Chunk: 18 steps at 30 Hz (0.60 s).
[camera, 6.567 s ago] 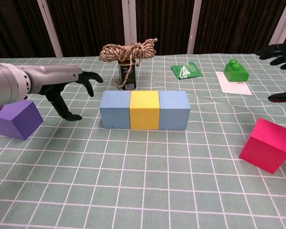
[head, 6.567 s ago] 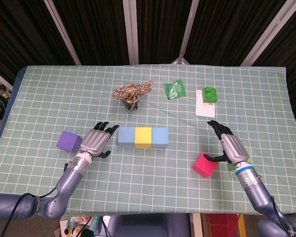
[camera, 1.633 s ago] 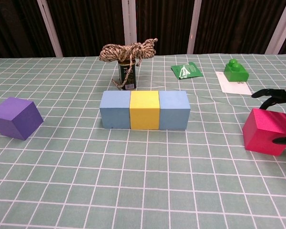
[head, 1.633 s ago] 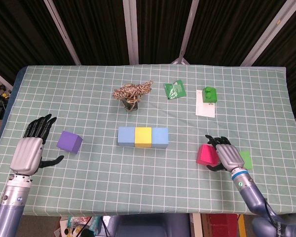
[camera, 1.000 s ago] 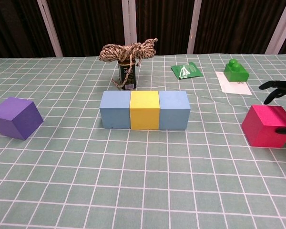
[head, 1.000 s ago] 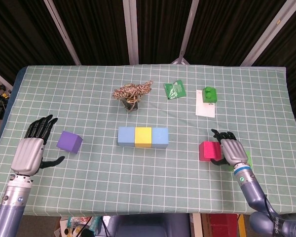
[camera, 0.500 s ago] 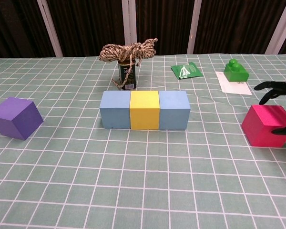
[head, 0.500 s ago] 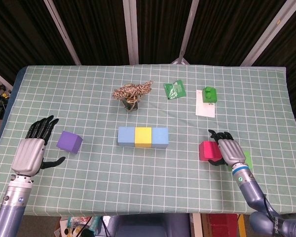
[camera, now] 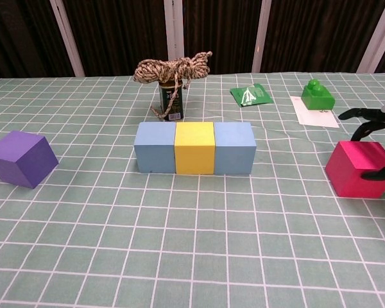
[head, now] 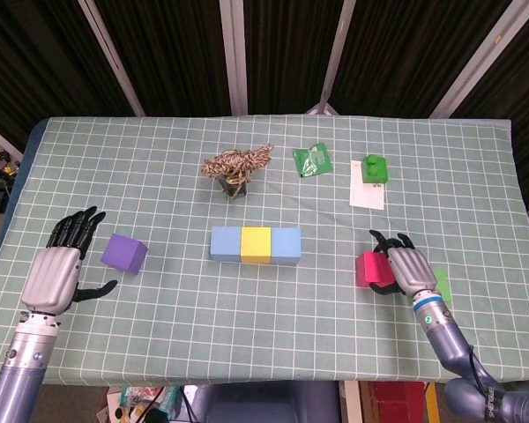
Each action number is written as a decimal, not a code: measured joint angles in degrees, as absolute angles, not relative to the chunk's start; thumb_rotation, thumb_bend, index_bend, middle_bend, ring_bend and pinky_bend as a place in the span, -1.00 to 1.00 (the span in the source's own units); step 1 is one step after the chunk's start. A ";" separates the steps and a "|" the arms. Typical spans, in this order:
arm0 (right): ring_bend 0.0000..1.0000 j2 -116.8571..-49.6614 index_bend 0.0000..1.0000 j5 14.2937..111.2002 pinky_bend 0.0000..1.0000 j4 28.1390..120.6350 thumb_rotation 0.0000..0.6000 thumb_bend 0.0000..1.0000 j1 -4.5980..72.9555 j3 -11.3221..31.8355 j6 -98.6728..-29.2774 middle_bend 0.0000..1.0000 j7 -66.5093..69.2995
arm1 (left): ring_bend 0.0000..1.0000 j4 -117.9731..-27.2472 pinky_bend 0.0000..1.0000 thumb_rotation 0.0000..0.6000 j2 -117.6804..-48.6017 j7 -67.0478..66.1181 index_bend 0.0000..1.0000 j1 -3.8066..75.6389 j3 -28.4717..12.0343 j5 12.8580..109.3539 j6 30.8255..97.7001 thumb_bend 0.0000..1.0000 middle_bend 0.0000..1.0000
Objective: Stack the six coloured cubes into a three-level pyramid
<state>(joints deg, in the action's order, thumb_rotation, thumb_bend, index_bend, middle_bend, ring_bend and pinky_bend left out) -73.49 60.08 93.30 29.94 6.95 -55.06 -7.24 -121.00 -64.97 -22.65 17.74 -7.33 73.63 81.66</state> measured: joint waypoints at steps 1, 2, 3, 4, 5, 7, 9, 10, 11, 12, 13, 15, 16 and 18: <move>-0.54 -73.60 -1.00 60.27 -1.00 93.26 1.00 -0.54 29.88 6.99 -55.31 -0.26 -7.18 | -1.00 -121.00 -1.00 1.00 -64.97 -22.65 -1.00 17.73 -7.33 73.63 81.65 -0.68 -0.99; -0.53 -73.68 -0.99 60.46 -1.00 93.22 1.00 -0.54 29.83 7.03 -55.53 -0.25 -7.15 | -1.00 -120.98 -1.00 1.00 -65.00 -22.66 -1.00 17.73 -7.33 73.63 81.62 -0.68 -0.99; -0.52 -73.76 -0.98 60.68 -1.00 93.18 1.00 -0.54 29.78 7.06 -55.75 -0.23 -7.14 | -1.00 -120.99 -1.00 1.00 -65.01 -22.66 -1.00 17.73 -7.35 73.64 81.61 -0.68 -0.99; -0.50 -73.87 -0.97 60.93 -1.00 93.11 1.00 -0.54 29.72 7.08 -56.00 -0.22 -7.16 | -1.00 -120.99 -1.00 1.00 -65.02 -22.65 -1.00 17.72 -7.36 73.65 81.59 -0.68 -0.99; -0.49 -73.98 -0.96 61.05 -1.00 93.04 1.00 -0.54 29.68 7.11 -56.13 -0.21 -7.17 | -1.00 -120.99 -1.00 1.00 -65.02 -22.66 -1.00 17.73 -7.38 73.65 81.56 -0.68 -0.99; -0.48 -74.20 -0.95 61.20 -1.00 92.92 1.00 -0.54 29.60 7.21 -56.51 -0.20 -7.19 | -1.00 -120.98 -1.00 1.00 -65.03 -22.67 -1.00 17.71 -7.39 73.67 81.56 -0.68 -0.99; -0.48 -74.42 -0.95 61.38 -1.00 92.75 1.00 -0.54 29.52 7.25 -56.81 -0.20 -7.29 | -1.00 -120.99 -1.00 1.00 -65.03 -22.63 -1.00 17.69 -7.38 73.64 81.50 -0.68 -0.99; -0.48 -74.52 -0.95 61.43 -1.00 92.66 1.00 -0.54 29.49 7.26 -56.85 -0.20 -7.36 | -1.00 -120.99 -1.00 1.00 -65.03 -22.62 -1.00 17.69 -7.38 73.64 81.49 -0.68 -0.99; -0.48 -74.56 -0.95 61.42 -1.00 92.61 1.00 -0.54 29.48 7.28 -56.86 -0.20 -7.39 | -1.00 -120.98 -1.00 1.00 -65.02 -22.61 -1.00 17.68 -7.38 73.65 81.46 -0.68 -0.99; -0.48 -74.57 -0.95 61.41 -1.00 92.62 1.00 -0.54 29.48 7.32 -56.85 -0.20 -7.38 | -1.00 -120.99 -1.00 1.00 -65.01 -22.61 -1.00 17.68 -7.39 73.66 81.44 -0.68 -0.99; -0.48 -74.56 -0.95 61.45 -1.00 92.69 1.00 -0.54 29.48 7.37 -56.84 -0.20 -7.33 | -1.00 -121.00 -1.00 1.00 -65.00 -22.59 -1.00 17.67 -7.40 73.68 81.45 -0.68 -0.99; -0.48 -74.49 -0.95 61.66 -1.00 92.86 1.00 -0.54 29.49 7.49 -56.91 -0.20 -7.19 | -1.00 -121.04 -1.00 1.00 -64.99 -22.53 -1.00 17.65 -7.46 73.68 81.48 -0.68 -0.99; -0.48 -74.39 -0.95 61.92 -1.00 92.98 1.00 -0.54 29.53 7.60 -56.97 -0.20 -7.12 | -1.00 -121.04 -1.00 1.00 -64.97 -22.49 -1.00 17.64 -7.49 73.65 81.48 -0.68 -0.99; -0.48 -74.15 -0.95 62.43 -1.00 93.23 1.00 -0.54 29.68 7.83 -57.04 -0.20 -7.06 | -1.00 -121.03 -1.00 1.00 -64.94 -22.41 -1.00 17.64 -7.54 73.53 81.42 -0.68 -0.99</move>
<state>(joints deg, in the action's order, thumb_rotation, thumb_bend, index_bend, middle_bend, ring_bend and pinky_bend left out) -74.15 62.43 93.23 29.68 7.83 -57.04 -7.06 -121.03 -64.94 -22.41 17.64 -7.54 73.53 81.42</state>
